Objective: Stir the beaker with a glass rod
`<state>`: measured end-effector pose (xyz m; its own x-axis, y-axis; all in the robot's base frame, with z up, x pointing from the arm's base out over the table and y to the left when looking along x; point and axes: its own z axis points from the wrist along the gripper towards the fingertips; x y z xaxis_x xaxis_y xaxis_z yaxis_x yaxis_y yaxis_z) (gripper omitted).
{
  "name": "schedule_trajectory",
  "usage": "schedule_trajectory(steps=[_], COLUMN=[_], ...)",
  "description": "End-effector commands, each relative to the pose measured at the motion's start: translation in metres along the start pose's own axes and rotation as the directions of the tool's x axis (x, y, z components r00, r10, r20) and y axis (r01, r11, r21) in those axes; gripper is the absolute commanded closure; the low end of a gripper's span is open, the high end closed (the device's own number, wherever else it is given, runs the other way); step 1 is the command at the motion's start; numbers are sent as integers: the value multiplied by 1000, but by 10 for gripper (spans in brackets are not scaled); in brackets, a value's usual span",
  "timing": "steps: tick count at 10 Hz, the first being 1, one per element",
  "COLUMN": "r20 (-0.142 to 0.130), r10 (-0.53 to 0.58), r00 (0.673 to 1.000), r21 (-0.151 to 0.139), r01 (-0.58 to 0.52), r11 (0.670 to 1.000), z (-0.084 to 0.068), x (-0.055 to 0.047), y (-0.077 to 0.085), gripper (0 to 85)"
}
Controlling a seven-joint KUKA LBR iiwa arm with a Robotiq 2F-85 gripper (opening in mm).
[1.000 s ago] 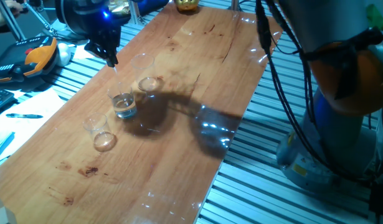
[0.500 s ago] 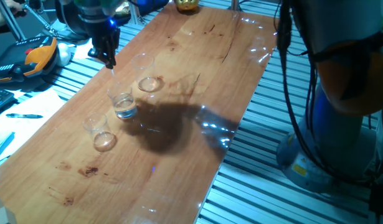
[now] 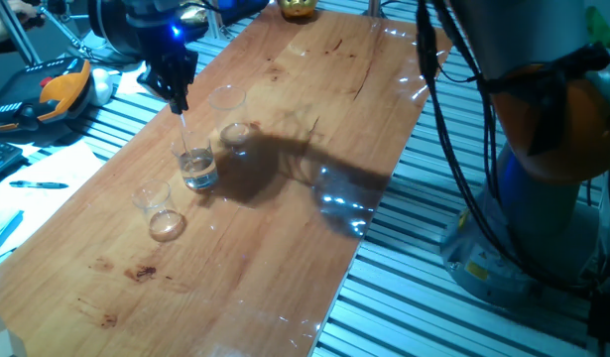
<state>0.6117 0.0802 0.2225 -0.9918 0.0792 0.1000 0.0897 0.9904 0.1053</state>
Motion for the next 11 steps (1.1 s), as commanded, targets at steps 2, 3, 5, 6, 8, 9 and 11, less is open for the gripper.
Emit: schedule_trajectory(steps=[2,3,5,6,8,9,11], r20=[-3,5,69,111,181,202,156], r10=[-128,-207,-314,-364,-315,-177,31], r00=[992,978,947,925,932,963,987], r21=[145,197,260,292,236,107,-61], r01=[127,201,287,320,270,158,-22], r11=[981,959,922,901,934,982,998], z=[-8,-10,-13,-14,-12,-6,3], x=[0,1,0,-1,-1,-2,0], y=[-1,-1,-1,0,1,1,3], gripper=[850,850,850,850,850,850,850])
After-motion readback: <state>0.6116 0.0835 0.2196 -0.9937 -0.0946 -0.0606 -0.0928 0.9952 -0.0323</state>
